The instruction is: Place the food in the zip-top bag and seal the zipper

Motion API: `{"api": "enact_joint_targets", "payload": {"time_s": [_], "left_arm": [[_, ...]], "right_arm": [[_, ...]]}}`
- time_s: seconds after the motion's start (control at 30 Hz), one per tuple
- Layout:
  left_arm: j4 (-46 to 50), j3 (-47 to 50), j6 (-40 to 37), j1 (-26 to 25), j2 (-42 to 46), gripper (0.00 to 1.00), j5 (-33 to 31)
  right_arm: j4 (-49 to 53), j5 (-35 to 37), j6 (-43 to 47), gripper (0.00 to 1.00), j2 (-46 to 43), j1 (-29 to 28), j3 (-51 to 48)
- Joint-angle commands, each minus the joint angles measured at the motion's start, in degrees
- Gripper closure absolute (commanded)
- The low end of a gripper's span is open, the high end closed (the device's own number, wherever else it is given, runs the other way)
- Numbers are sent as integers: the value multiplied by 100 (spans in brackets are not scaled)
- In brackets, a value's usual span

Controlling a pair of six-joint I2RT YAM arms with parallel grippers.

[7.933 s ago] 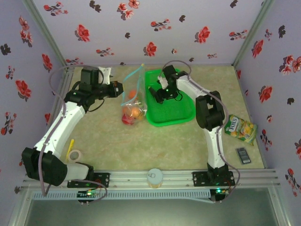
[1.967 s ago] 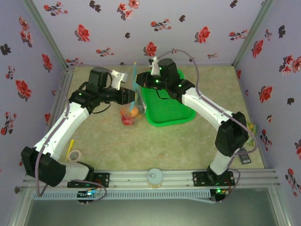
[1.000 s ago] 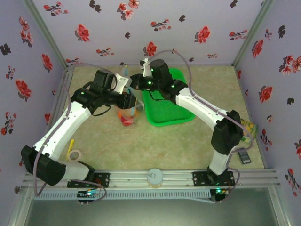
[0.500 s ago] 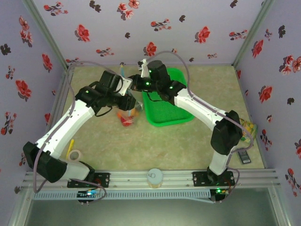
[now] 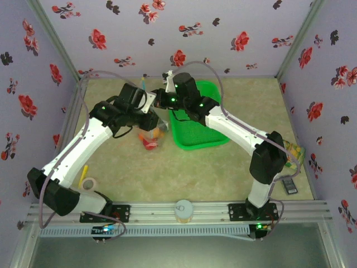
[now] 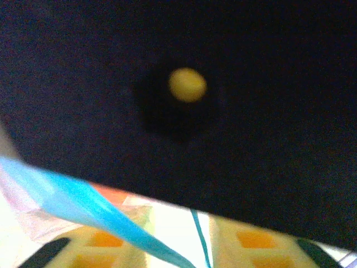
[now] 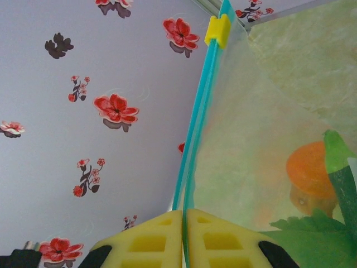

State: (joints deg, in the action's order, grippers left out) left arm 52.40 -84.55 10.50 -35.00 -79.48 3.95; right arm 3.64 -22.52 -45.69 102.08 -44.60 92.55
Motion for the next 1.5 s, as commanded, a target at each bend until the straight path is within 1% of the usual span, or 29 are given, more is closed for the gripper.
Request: {"api": "enact_joint_targets", "payload": {"time_s": [0.0, 0.07, 0.17, 0.23, 0.33, 0.47, 0.53, 0.6, 0.7, 0.8, 0.93, 1.0, 1.07, 1.17, 1.23, 1.3, 1.4, 1.47], "left_arm": [[278, -179, -13, -104, -172, 76, -218], [332, -209, 3, -121, -198, 80, -303], [384, -245, 23, -162, -208, 82, -423], [420, -262, 31, -178, -191, 88, -499], [429, -260, 1, -182, -108, 100, -587], [391, -228, -131, -176, 104, 100, -870], [358, -206, -208, -156, 222, 100, -996], [336, -228, -267, -113, 296, 100, -992], [332, -308, -460, -94, 393, 100, -978], [331, -441, -787, -94, 432, 100, -995], [369, -712, -1520, -87, 346, 100, -1037], [550, -988, -1804, -86, 195, 100, -1015], [762, -1300, -2065, -77, 67, 100, -845], [864, -1511, -2474, -50, 99, 100, -57], [851, -1465, -2741, -42, 247, 100, 506], [849, -1342, -2971, -34, 407, 100, 914], [844, -1045, -3258, 0, 671, 100, 1220], [847, -868, -3319, 64, 824, 100, 1218]], "right_arm": [[-363, 27, -72, 89, -57, -122, -16], [-364, 53, -71, 89, -70, -126, -18], [-357, 86, -63, 89, -65, -134, -18], [-352, 113, -54, 89, -65, -137, -27], [-308, 152, -9, 89, -68, -132, -28], [-195, 173, 179, 80, -158, -137, -31], [-102, 267, 352, 73, -278, -131, -82], [-9, 357, 544, 66, -407, -124, -145], [351, 654, 933, 60, -662, -119, -176], [692, 981, 1250, 58, -989, -72, -304], [1024, 1542, 1554, 56, -1527, 29, -591], [1140, 1805, 1673, 55, -1767, 94, -766], [1191, 1951, 1721, 55, -1968, 181, -915], [1223, 1937, 1730, 55, -2167, 348, -1045], [1292, 1894, 1795, 55, -2249, 423, -1062], [1346, 1857, 1861, 54, -2308, 475, -1076], [1312, 1721, 1915, 54, -2370, 597, -1155], [1267, 1556, 1962, 53, -2388, 702, -1218]]}}
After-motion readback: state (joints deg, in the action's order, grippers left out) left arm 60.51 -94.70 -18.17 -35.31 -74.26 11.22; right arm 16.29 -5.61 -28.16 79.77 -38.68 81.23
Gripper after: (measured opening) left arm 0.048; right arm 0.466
